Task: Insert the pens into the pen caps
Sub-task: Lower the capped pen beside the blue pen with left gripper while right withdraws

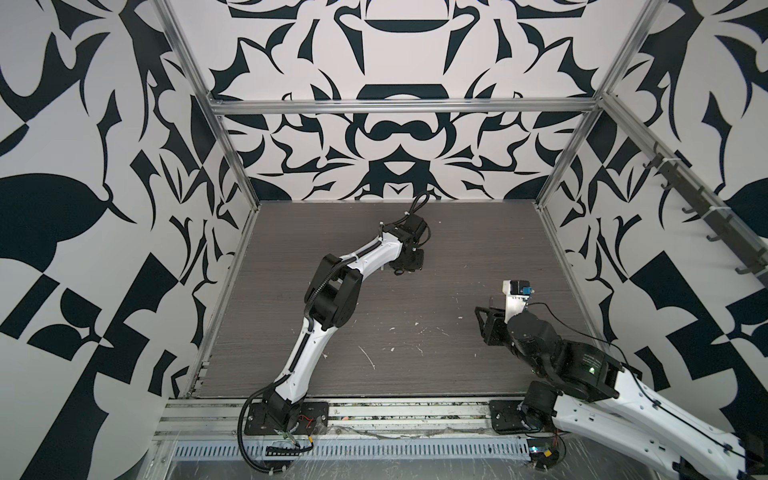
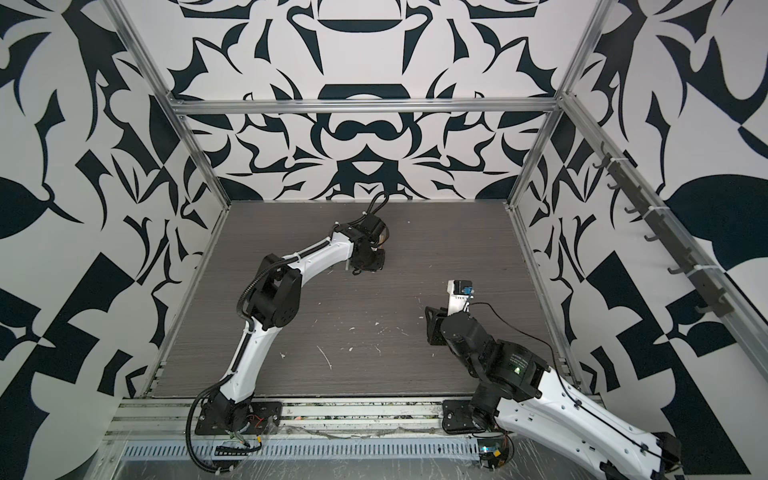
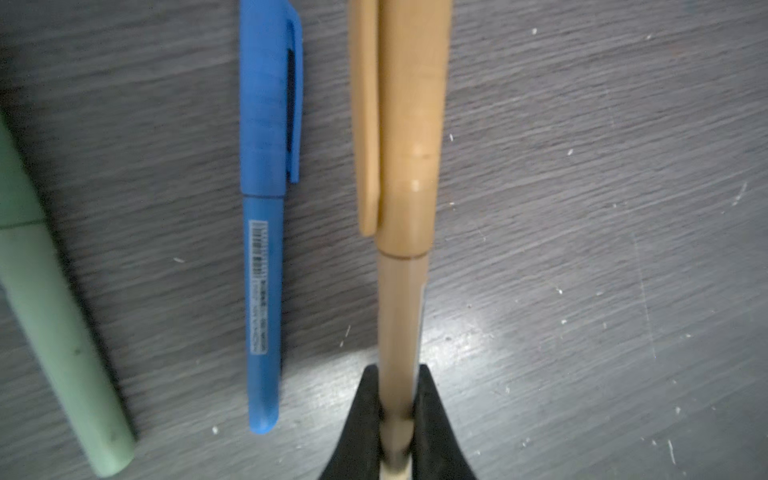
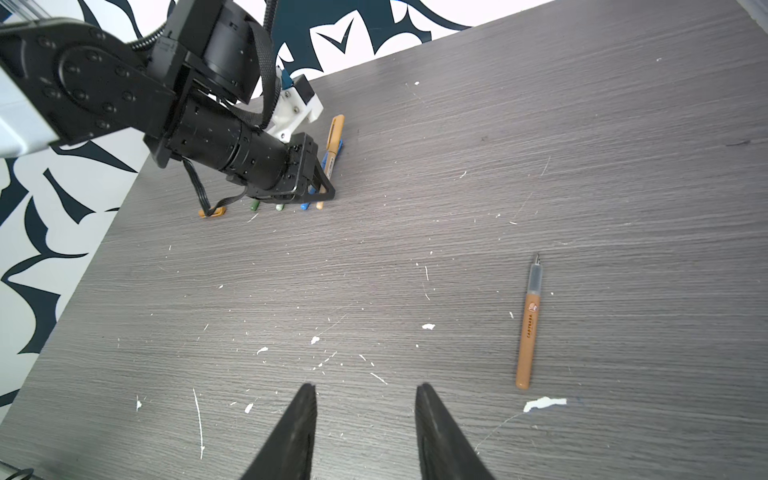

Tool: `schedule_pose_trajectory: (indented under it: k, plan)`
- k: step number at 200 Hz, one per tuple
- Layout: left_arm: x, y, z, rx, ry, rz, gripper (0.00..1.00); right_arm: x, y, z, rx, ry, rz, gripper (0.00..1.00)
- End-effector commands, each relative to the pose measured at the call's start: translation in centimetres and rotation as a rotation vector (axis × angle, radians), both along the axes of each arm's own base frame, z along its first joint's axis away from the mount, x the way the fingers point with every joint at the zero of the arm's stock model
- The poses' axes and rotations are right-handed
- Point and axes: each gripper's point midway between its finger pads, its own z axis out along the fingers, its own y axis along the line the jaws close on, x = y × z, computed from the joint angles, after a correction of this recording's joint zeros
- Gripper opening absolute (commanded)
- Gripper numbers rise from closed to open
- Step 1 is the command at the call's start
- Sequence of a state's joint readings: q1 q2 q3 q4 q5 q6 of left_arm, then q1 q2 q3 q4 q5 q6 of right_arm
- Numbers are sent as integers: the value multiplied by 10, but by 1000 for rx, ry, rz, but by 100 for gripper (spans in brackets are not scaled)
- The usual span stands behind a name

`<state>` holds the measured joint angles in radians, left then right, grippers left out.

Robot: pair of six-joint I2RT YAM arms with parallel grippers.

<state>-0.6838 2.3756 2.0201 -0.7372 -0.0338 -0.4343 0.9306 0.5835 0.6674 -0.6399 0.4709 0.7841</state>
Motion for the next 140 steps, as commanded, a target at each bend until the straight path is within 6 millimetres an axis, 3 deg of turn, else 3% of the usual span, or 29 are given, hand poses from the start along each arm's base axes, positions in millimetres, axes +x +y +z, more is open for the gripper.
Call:
schedule_pose_trajectory:
  k: [1, 74, 140]
  plan:
    - [-5, 5, -13, 43, 50, 15, 1, 3, -6, -2, -18, -1, -38, 42]
    - [-7, 9, -25, 90, 85, 8, 14, 1, -29, 5, -36, -46, -107, 41]
    - [-8, 3, -11, 66, 85, -30, 21, -4, -41, 14, -25, -73, -124, 42]
